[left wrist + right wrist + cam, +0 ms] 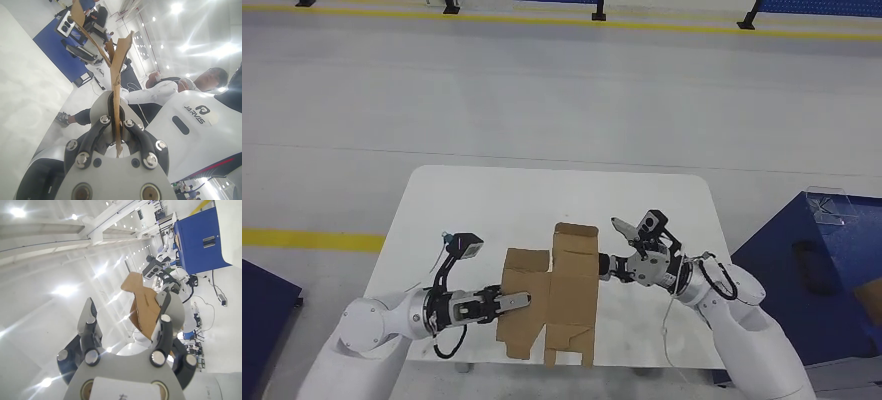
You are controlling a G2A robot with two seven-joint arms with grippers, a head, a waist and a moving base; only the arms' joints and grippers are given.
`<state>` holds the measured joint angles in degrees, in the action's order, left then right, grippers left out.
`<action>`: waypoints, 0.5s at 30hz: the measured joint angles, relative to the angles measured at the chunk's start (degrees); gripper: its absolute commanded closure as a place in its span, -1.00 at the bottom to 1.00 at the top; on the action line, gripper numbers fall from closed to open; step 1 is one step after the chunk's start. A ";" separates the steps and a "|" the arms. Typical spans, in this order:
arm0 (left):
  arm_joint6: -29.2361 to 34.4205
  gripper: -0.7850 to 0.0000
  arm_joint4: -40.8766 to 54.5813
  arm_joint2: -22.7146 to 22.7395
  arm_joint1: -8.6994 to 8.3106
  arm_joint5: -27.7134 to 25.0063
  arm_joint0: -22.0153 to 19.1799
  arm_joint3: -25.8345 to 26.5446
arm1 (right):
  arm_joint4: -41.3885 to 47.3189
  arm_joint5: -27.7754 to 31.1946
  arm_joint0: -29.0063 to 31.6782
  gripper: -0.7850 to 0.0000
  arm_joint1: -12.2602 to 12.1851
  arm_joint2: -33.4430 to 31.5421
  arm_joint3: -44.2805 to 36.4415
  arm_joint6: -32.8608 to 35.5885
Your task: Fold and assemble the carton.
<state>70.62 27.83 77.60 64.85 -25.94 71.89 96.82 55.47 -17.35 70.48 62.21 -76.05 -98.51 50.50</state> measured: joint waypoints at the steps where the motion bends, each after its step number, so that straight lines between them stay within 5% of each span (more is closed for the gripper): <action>1: -0.28 1.00 -0.13 -0.25 -0.02 0.44 -0.01 -0.07 | -1.05 0.91 0.05 0.37 -0.02 0.07 -0.47 0.18; 3: -0.30 1.00 -0.18 -0.57 -0.07 0.76 -0.06 -0.06 | -3.60 2.24 0.12 0.44 -0.12 0.17 -1.11 0.03; 5: -0.31 1.00 -0.20 -0.81 -0.14 0.67 -0.04 0.04 | -6.84 3.40 0.24 0.99 -0.22 0.59 -1.64 -0.14; 10: -0.54 1.00 -0.01 -1.40 -0.27 0.81 0.13 0.30 | -11.99 4.33 0.24 1.00 -0.43 1.28 -2.79 0.00; 11: -0.60 0.67 -0.02 -1.50 -0.29 0.83 0.15 0.35 | -12.41 4.48 0.25 1.00 -0.45 1.30 -2.95 0.01; 12: -0.64 -1.00 -0.08 -1.62 -0.32 0.85 0.18 0.37 | -12.59 4.64 0.28 1.00 -0.46 1.30 -3.07 0.00; 15: -0.97 -1.00 -1.60 -1.77 -0.45 0.96 0.13 0.37 | -10.62 4.38 0.41 1.00 -0.35 1.02 -2.94 -0.85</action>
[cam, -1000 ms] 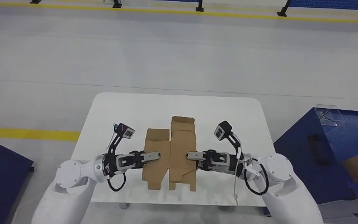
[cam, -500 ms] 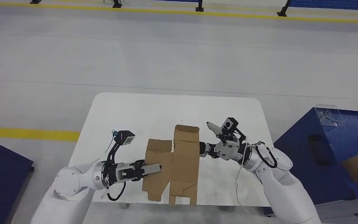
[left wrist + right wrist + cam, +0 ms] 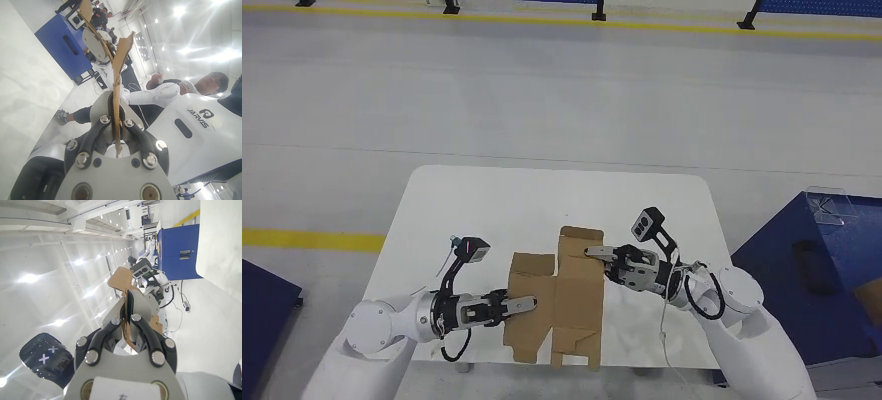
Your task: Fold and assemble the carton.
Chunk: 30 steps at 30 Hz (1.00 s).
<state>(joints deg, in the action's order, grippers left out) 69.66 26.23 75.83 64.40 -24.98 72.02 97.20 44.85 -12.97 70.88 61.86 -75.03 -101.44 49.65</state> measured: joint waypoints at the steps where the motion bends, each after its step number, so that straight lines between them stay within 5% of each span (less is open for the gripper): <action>1: -0.14 -1.00 -0.40 0.02 -0.03 -0.01 -0.01 0.00 | 1.08 -0.19 0.00 1.00 0.04 -0.10 0.12 -0.27; 12: -0.48 -1.00 -0.57 0.30 -0.03 -0.11 0.01 0.09 | -4.62 3.97 0.74 1.00 -0.17 -1.17 -1.15 -3.43; 18: -11.33 -1.00 -6.27 5.82 -0.33 -8.35 2.40 3.02 | -9.47 10.74 2.48 1.00 -0.37 -3.20 -2.05 -5.18; 25: -28.11 -1.00 -39.07 8.33 0.30 -21.52 5.98 11.32 | -14.98 17.48 4.10 1.00 -0.40 -3.54 -3.21 -6.38; 30: -38.07 -1.00 -59.67 3.42 1.32 -20.82 7.53 13.76 | -17.23 18.93 4.89 1.00 -0.40 -3.40 -4.09 -6.92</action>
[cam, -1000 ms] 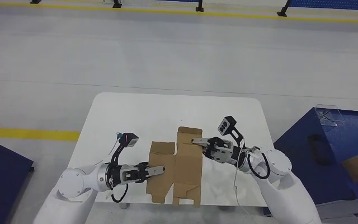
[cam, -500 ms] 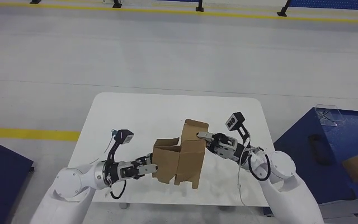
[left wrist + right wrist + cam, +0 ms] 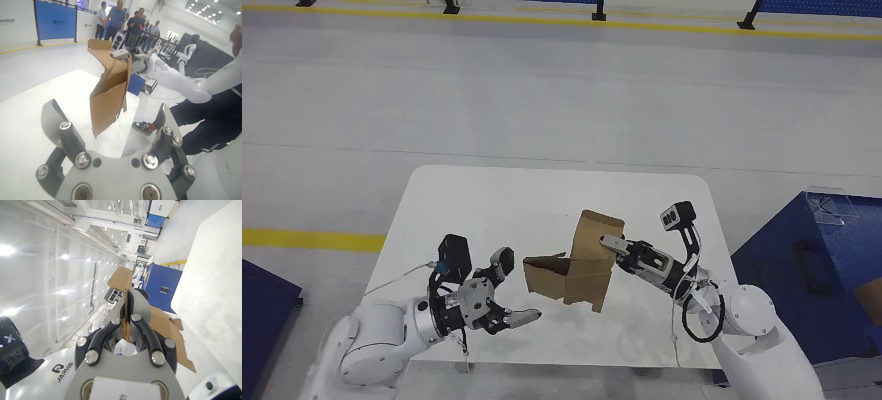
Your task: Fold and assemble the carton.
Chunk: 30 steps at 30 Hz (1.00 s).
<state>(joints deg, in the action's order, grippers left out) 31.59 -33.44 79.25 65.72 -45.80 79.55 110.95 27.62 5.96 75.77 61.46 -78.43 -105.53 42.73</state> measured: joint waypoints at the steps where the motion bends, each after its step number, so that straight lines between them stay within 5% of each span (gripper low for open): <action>1: -1.06 -1.00 -2.56 -1.49 0.14 0.40 -0.22 -0.24 | -0.52 0.20 0.09 1.00 -0.01 -0.06 -0.22 -0.01; 18: 4.29 -1.00 0.70 -13.04 -0.24 -1.81 -1.82 3.19 | -2.15 0.66 0.96 1.00 0.42 2.04 -0.26 -2.28; 30: 3.82 -1.00 2.37 -17.71 0.13 1.70 -7.27 -1.56 | -0.14 0.60 1.85 1.00 0.63 2.77 0.17 -1.12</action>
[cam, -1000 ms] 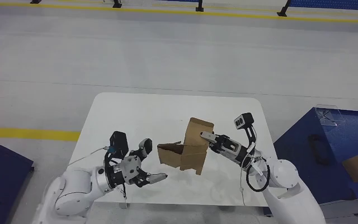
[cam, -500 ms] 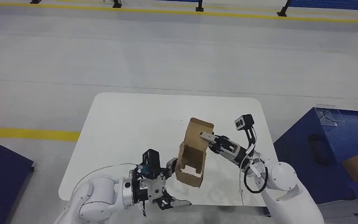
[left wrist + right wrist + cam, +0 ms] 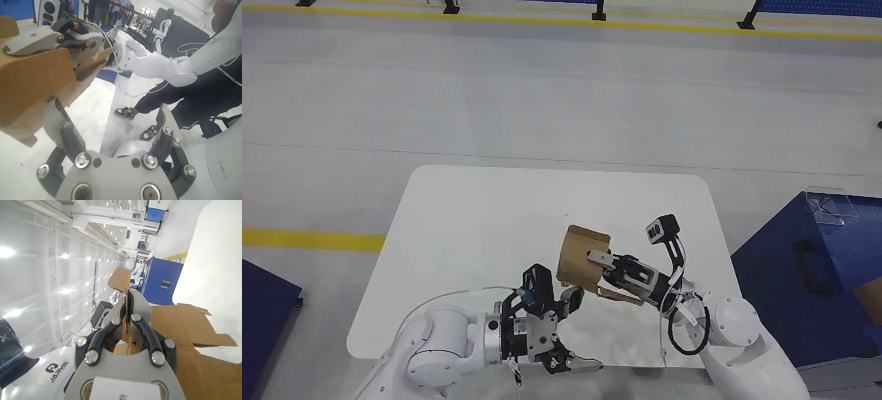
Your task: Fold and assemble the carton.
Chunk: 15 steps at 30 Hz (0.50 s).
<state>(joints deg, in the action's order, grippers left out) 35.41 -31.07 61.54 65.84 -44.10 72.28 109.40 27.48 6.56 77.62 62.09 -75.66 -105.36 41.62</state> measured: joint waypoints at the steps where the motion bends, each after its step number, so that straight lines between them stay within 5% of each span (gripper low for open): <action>1: -0.06 -1.00 0.14 0.20 -0.09 0.02 -0.01 -0.10 | 0.41 0.04 0.00 1.00 -0.03 -0.53 0.28 0.03; 15: -0.70 -1.00 0.77 5.72 -1.58 0.42 3.06 0.18 | 3.56 -0.74 -0.34 1.00 -0.31 -4.66 1.65 0.52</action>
<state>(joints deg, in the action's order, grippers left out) 34.70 -30.30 67.25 64.26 -43.68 75.34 109.57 31.05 5.81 77.28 61.78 -80.32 -103.71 42.13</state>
